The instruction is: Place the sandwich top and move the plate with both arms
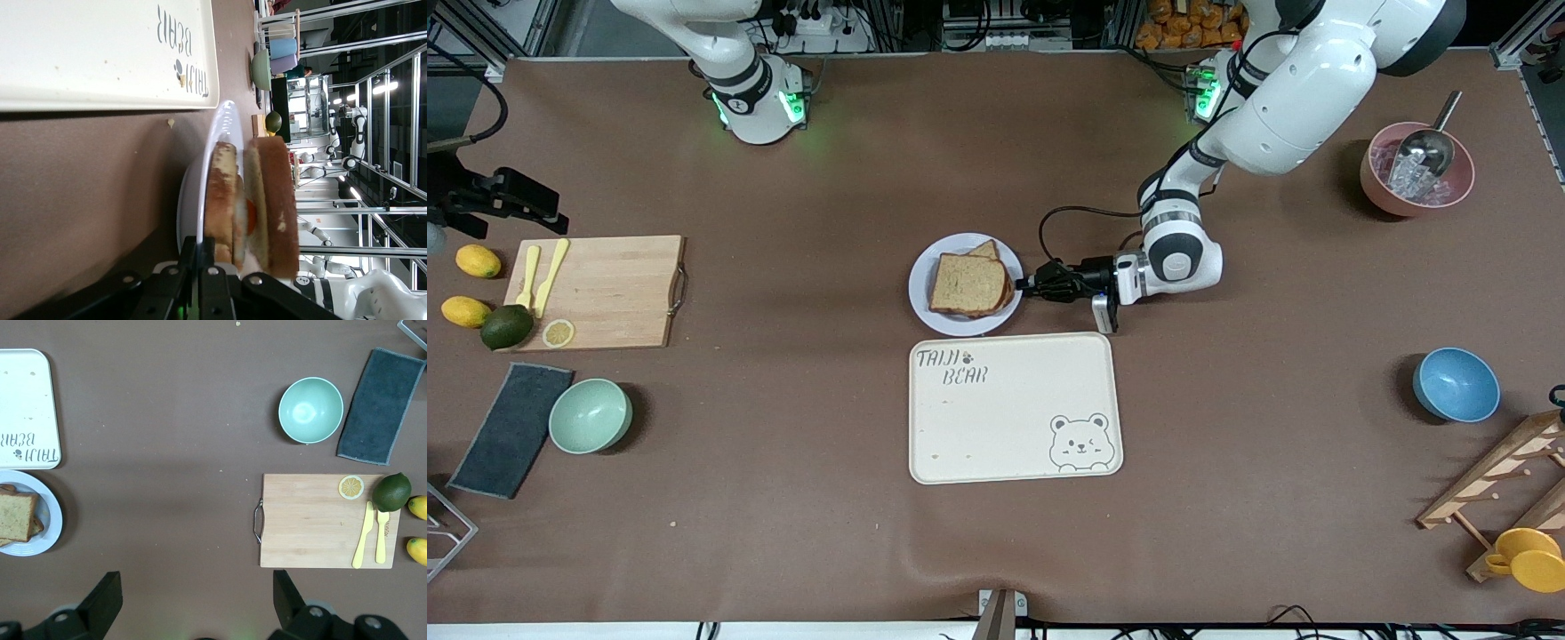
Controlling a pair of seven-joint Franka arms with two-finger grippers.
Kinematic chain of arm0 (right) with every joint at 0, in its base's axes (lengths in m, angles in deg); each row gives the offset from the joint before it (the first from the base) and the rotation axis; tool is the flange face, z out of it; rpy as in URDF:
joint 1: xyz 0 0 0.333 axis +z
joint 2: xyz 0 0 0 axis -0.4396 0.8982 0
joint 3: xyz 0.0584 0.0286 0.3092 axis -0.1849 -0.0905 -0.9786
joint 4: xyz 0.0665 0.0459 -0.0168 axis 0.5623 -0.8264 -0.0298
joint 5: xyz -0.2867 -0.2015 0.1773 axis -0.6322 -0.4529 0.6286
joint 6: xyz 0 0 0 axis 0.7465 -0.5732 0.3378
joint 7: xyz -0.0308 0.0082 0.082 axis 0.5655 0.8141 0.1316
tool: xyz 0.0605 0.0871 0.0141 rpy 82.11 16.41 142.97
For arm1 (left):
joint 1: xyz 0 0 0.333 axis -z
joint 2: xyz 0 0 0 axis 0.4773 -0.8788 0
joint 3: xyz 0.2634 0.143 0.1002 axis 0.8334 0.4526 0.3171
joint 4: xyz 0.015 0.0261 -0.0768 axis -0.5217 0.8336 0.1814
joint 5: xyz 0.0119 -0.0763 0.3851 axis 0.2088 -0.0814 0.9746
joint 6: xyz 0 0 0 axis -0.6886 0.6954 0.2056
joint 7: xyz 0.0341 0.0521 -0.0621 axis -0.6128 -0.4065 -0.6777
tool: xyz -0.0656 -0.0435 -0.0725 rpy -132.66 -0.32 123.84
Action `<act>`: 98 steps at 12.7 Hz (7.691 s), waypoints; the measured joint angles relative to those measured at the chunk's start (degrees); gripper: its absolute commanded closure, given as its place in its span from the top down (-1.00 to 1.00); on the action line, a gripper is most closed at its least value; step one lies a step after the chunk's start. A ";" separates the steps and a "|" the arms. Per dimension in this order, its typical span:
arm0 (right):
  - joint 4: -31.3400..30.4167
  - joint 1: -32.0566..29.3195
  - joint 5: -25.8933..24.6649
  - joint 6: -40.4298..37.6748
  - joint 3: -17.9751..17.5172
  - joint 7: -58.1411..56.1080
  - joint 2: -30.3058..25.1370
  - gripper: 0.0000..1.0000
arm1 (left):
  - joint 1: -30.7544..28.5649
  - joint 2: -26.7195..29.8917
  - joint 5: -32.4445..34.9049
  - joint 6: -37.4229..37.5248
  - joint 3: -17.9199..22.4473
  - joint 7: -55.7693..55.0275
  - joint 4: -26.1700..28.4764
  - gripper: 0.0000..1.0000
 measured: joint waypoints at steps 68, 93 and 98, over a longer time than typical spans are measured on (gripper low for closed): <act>-1.04 0.00 0.00 1.10 0.01 0.00 0.01 1.00 | -21.29 -3.61 -2.03 -5.93 -7.15 -11.36 -7.75 -1.00; -1.08 -0.05 0.00 1.16 0.08 0.00 0.01 1.00 | -21.03 -4.44 -1.43 -7.96 -5.22 -13.30 -8.32 -0.64; -1.08 -0.11 0.00 1.16 0.10 0.00 0.01 1.00 | -21.24 -3.79 -1.43 -9.35 -5.29 -13.31 -7.76 -0.65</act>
